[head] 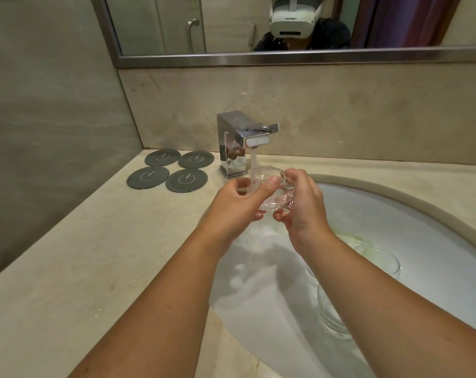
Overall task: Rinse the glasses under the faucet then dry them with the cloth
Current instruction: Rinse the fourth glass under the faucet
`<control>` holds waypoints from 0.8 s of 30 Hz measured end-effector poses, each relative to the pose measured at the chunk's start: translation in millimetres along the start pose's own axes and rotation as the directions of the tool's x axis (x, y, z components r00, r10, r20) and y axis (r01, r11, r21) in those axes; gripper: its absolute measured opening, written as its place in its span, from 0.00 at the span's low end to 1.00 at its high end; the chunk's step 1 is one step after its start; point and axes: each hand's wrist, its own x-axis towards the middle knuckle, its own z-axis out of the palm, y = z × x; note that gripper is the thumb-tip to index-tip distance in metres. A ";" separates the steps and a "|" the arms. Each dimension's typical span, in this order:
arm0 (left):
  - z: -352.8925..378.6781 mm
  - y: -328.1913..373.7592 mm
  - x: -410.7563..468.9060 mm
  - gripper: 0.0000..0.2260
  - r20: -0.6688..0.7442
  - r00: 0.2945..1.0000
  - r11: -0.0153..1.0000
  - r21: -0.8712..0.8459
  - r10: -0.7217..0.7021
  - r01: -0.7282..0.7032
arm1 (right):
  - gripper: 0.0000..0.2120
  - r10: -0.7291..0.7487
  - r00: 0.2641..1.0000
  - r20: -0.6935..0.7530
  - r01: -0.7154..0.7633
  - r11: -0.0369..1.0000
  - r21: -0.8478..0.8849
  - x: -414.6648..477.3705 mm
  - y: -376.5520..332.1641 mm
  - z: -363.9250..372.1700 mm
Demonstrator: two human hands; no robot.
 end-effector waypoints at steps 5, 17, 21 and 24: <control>-1.8 0.8 -0.1 0.37 0.000 0.995 0.995 0.003 0.096 -0.096 | 0.25 0.091 0.996 -0.005 -0.091 0.996 -0.016 0.8 -1.7 -1.1; 1.1 -0.3 -0.7 0.46 0.017 1.000 1.000 -0.010 -0.006 0.006 | 0.21 0.007 1.000 -0.011 -0.007 1.000 0.018 0.0 0.8 -0.8; 0.1 -0.1 1.7 0.43 -0.021 1.000 0.998 -0.066 -0.009 0.008 | 0.23 0.021 1.000 0.011 -0.021 1.000 0.015 -0.2 -0.8 0.3; -2.9 0.4 1.4 0.30 -0.007 1.000 0.999 -0.030 0.011 -0.011 | 0.27 0.101 0.995 0.024 -0.101 0.995 0.006 -0.2 -1.2 -0.4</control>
